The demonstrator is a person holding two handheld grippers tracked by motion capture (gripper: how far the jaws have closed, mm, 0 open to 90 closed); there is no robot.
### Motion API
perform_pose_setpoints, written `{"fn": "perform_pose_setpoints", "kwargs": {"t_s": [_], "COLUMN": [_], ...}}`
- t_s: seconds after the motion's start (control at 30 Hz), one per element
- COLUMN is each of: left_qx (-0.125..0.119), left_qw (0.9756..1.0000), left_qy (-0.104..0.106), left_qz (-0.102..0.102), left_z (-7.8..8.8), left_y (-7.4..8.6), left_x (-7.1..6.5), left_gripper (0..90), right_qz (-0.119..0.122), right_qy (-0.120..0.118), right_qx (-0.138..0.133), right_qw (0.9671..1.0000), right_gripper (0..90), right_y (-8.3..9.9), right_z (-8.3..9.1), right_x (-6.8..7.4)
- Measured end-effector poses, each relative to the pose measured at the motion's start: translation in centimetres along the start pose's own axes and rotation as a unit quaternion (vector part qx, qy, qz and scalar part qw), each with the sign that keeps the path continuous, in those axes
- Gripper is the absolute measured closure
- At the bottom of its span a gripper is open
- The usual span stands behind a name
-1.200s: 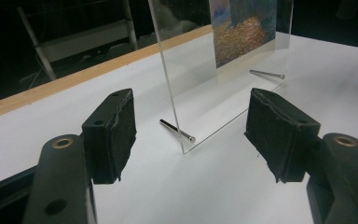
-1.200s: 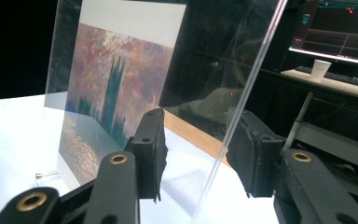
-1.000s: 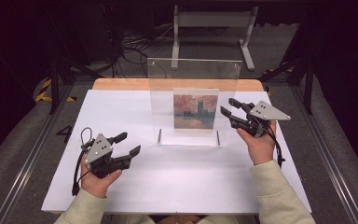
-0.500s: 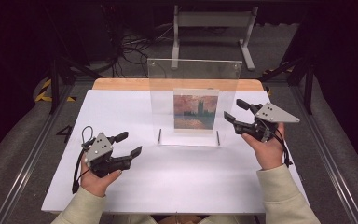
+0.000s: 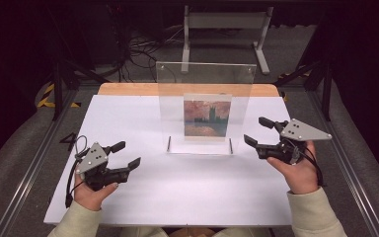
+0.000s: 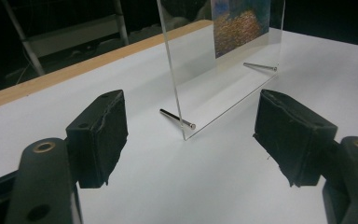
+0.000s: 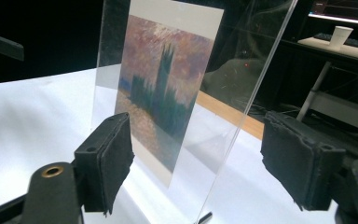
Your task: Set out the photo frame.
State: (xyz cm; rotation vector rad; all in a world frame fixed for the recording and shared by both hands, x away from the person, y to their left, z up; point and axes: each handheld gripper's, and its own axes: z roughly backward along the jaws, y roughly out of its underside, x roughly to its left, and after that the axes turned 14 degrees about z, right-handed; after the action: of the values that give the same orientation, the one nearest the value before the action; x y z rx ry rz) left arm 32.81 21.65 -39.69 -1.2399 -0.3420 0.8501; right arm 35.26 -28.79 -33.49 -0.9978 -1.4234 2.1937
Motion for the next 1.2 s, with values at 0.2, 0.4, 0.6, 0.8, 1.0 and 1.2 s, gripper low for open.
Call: {"fn": "perform_pose_setpoints", "kwargs": {"t_s": [0.2, 0.4, 0.6, 0.8, 1.0, 1.2], "left_qx": [-0.001, 0.006, 0.009, 0.012, 0.014, 0.018], "left_qw": [1.0000, 0.9999, 0.9998, 0.9998, 0.9997, 0.9997], "left_qy": [-0.008, -0.013, -0.015, -0.015, -0.015, -0.014], "left_qz": [0.001, 0.004, 0.005, 0.007, 0.010, 0.013], "left_z": [0.9, 1.2, 1.2, 0.9, 0.7, 0.2], "left_y": [0.4, 0.8, 1.2, 1.7, 2.0, 2.4], "left_x": [0.5, 0.9, 1.2, 1.5, 1.7, 1.9], "left_gripper": [25.1, 24.7, 24.4, 23.8, 23.7, 23.7], "right_qz": [-0.007, -0.018, -0.033, -0.047, -0.063, -0.076], "right_qy": [0.001, 0.001, 0.005, 0.008, 0.013, 0.017], "right_qx": [0.004, 0.021, 0.036, 0.046, 0.054, 0.063], "right_qw": [1.0000, 0.9996, 0.9988, 0.9978, 0.9965, 0.9950], "right_gripper": [23.7, 23.5, 23.5, 23.3, 23.2, 23.0], "right_y": [0.4, 1.6, 3.2, 5.0, 6.7, 8.3], "right_z": [1.5, 2.9, 3.9, 4.6, 5.1, 5.3], "right_x": [0.4, 0.7, 0.7, 0.9, 1.0, 1.1]}}
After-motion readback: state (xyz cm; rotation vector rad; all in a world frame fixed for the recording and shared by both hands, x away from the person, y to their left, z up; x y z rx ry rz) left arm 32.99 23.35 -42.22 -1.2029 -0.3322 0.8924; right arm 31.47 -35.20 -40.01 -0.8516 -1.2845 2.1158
